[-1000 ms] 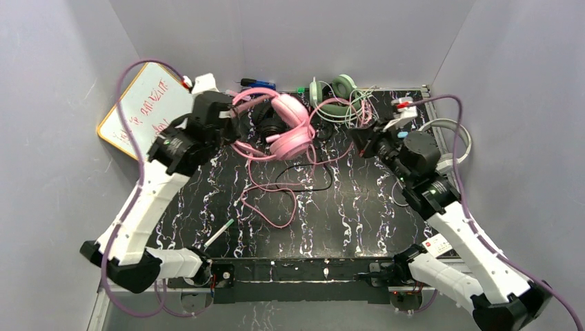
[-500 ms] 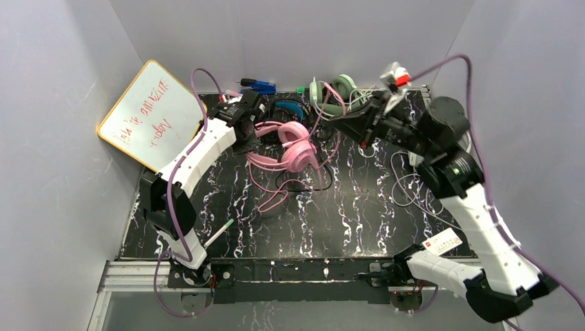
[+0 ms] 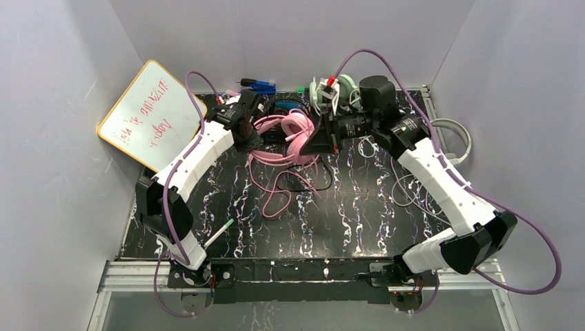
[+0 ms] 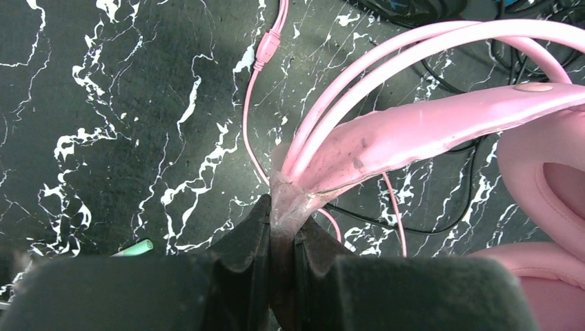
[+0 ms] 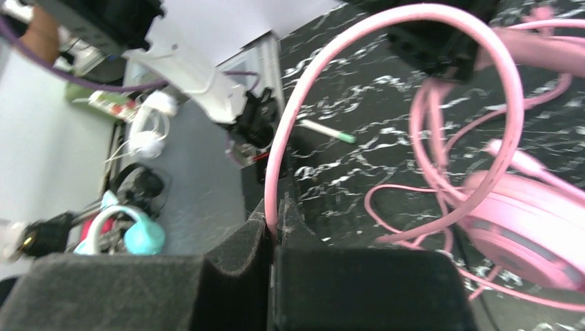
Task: Wrap the headphones
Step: Untie the headphones cable from the headphones.
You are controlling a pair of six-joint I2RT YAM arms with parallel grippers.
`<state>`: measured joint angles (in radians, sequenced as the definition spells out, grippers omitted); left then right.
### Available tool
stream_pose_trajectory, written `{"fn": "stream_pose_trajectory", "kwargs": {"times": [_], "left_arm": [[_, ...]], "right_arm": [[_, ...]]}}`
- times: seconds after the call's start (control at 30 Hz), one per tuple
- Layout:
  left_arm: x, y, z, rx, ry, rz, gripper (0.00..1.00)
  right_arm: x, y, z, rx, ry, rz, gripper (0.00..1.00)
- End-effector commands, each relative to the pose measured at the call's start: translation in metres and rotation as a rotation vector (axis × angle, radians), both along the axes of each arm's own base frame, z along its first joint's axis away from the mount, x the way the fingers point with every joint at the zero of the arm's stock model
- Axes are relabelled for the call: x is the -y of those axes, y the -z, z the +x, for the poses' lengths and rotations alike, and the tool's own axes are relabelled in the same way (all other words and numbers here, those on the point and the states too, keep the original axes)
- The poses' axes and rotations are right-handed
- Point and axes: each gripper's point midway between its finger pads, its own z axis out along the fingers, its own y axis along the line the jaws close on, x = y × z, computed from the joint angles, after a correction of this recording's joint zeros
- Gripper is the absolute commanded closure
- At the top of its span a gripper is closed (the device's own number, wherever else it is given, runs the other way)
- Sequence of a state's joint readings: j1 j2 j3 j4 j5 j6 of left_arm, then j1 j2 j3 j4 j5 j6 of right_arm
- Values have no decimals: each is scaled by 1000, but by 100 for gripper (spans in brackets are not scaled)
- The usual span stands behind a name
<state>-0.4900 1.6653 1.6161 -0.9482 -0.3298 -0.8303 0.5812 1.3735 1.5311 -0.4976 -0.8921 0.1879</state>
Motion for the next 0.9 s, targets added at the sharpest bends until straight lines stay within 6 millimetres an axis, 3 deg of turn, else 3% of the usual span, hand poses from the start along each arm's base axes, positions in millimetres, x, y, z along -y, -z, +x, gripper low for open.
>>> {"fn": "stream_pose_trajectory", "kwargs": {"times": [0.0,0.13,0.3,0.43,0.63,0.73,0.8,0.87], "left_arm": [[8,-42,11,165,-51,-118,100],[1,-57,18,220,-77,-98,100],[-31,-104,23,387,-152,-15,100],[-74,-155,18,552,-293,75,100],[-155,-249,13,785,-522,129,100],[-196,-320,-12,925,-699,237,100],[-219,-353,-37,982,-794,336,100],[-239,-373,-67,1024,-902,408,100]], "right_arm": [[-3,-17,-51,-8,-224,30,99],[-6,-2,-63,-30,-260,-28,99],[3,27,-42,-47,-103,-202,99],[12,45,-17,-32,57,-325,99],[21,39,13,28,263,-338,98],[52,34,54,134,581,-370,95],[88,26,85,217,845,-407,84],[125,11,108,288,1076,-447,79]]}}
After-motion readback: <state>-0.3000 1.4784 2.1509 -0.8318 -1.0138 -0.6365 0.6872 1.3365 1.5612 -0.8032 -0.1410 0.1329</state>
